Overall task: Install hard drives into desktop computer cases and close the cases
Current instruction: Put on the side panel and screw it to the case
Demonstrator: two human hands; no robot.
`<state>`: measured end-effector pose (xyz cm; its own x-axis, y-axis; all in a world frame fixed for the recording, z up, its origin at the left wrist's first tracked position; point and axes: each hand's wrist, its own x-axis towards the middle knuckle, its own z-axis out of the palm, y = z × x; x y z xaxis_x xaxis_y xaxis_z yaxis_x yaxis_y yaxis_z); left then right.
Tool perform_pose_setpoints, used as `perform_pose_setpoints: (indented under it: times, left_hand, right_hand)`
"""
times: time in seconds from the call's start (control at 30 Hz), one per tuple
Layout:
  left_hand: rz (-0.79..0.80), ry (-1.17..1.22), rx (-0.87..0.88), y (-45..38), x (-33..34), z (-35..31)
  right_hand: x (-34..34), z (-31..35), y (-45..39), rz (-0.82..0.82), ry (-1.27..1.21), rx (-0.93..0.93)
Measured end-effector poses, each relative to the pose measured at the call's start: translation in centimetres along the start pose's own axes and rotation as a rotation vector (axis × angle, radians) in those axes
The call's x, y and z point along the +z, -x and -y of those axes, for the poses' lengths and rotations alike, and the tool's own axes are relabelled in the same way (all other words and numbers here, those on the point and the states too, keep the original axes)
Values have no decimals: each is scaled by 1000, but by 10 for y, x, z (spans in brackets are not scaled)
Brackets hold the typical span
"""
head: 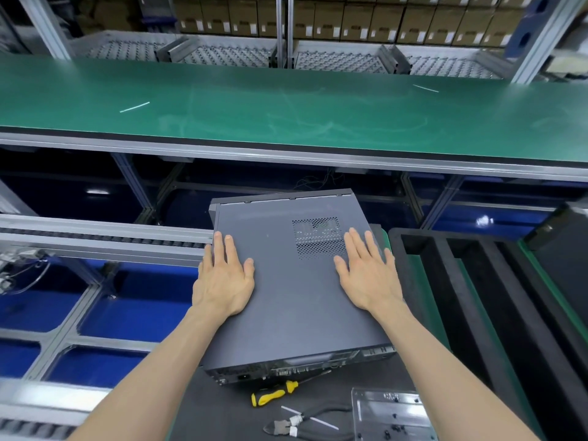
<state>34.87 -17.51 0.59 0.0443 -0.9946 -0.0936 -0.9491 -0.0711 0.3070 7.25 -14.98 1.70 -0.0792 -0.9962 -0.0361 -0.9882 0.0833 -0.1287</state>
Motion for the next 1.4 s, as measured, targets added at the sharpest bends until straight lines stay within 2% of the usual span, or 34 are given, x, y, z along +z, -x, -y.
perform_pose_setpoints:
  times: [0.17,0.33,0.5,1.4]
  left_hand:
    - [-18,-101,91,1,0,0]
    - [21,-29,40,-1,-1,0]
    - [26,-8,32,0,-4,-2]
    - [48,2,45,8,-1,8]
  right_hand:
    - [2,13,8,53,57,-90]
    - [6,34,45,55,35,-303]
    - [12,49,81,26,25,-381]
    - [26,97,106,-93,-32,-197]
